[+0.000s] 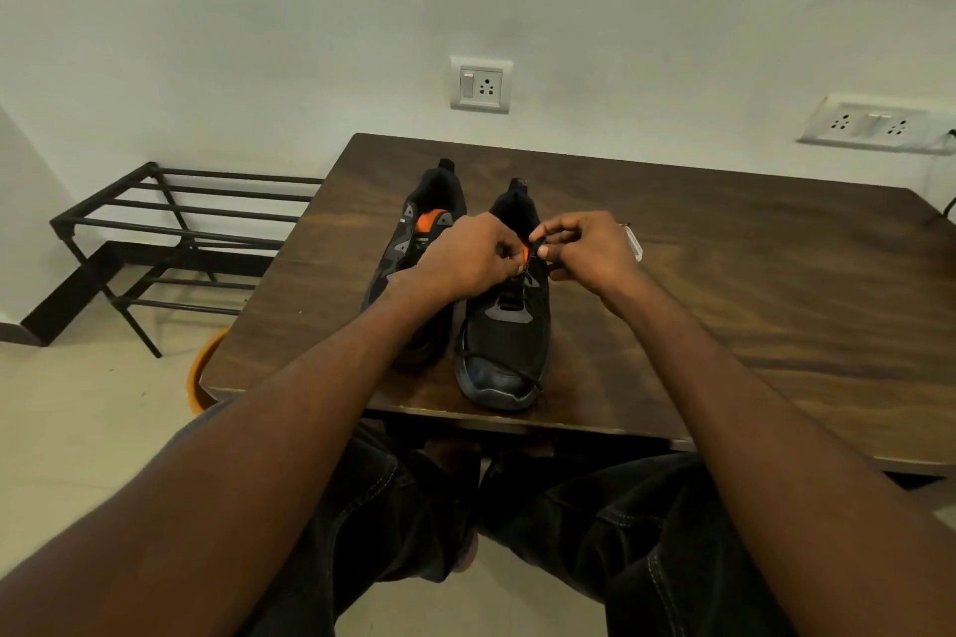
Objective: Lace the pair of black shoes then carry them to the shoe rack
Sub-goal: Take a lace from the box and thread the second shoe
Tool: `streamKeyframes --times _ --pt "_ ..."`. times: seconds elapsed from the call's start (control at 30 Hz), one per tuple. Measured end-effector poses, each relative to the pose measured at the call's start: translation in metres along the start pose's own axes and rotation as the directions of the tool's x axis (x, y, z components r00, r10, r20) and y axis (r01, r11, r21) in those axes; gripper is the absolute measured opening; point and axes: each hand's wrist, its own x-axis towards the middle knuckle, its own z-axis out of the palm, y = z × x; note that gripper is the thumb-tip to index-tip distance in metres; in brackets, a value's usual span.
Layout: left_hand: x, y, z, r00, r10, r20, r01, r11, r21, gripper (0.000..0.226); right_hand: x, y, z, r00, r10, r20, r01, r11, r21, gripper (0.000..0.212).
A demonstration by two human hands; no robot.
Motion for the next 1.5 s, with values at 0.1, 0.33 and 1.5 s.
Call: streamKeyframes --times 0.1,0.33,1.5 --pt "0.001 0.002 0.004 1.000 -0.019 -0.016 0.019 1.000 0.022 0.013 0.000 0.000 0.002 1.000 0.003 -0.021 -0.003 1.000 0.007 0.026" --pt "-0.001 0.006 0.009 0.997 -0.055 -0.050 0.055 0.998 0.009 0.013 -0.001 -0.001 0.006 0.999 0.015 -0.050 -0.015 1.000 -0.003 0.025" --pt "-0.005 -0.006 -0.016 1.000 0.011 0.026 -0.013 0.996 0.094 0.035 -0.013 -0.004 -0.004 0.992 -0.065 -0.106 0.009 0.888 -0.460 0.017"
